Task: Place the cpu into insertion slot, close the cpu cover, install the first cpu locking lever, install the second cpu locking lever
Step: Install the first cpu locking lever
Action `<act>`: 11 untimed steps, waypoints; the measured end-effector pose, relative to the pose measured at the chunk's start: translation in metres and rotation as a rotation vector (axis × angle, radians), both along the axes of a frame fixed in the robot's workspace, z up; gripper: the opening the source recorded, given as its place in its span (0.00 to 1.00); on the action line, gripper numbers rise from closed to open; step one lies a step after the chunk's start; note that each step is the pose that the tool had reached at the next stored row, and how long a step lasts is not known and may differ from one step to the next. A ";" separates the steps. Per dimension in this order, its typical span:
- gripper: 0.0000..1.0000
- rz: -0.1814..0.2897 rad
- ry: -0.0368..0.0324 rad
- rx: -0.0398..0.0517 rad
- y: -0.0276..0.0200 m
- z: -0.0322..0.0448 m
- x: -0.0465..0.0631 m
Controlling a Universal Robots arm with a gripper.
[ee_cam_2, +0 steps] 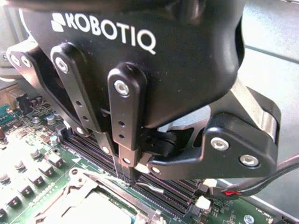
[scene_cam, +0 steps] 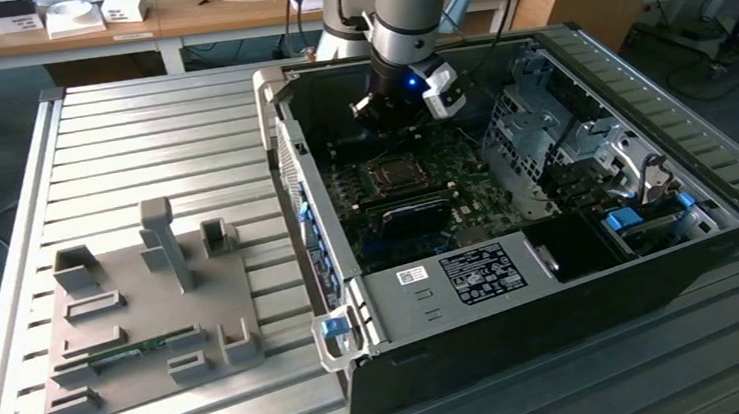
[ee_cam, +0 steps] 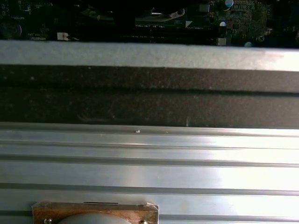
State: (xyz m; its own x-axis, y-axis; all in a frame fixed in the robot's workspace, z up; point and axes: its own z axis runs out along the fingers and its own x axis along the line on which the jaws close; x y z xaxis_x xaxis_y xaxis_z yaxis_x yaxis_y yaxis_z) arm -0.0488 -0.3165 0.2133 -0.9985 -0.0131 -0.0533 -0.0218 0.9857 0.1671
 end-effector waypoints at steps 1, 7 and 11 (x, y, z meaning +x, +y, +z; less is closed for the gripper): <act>0.11 0.000 0.0000 -0.0001 0.0001 0.0000 0.000; 0.11 0.000 0.0001 -0.0002 0.0005 0.0000 0.001; 0.11 0.000 0.0000 -0.0001 0.0008 0.0000 0.002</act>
State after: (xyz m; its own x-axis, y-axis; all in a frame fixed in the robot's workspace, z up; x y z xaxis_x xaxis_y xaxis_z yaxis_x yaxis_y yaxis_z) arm -0.0466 -0.3157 0.2133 -0.9985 -0.0132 -0.0532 -0.0219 0.9857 0.1670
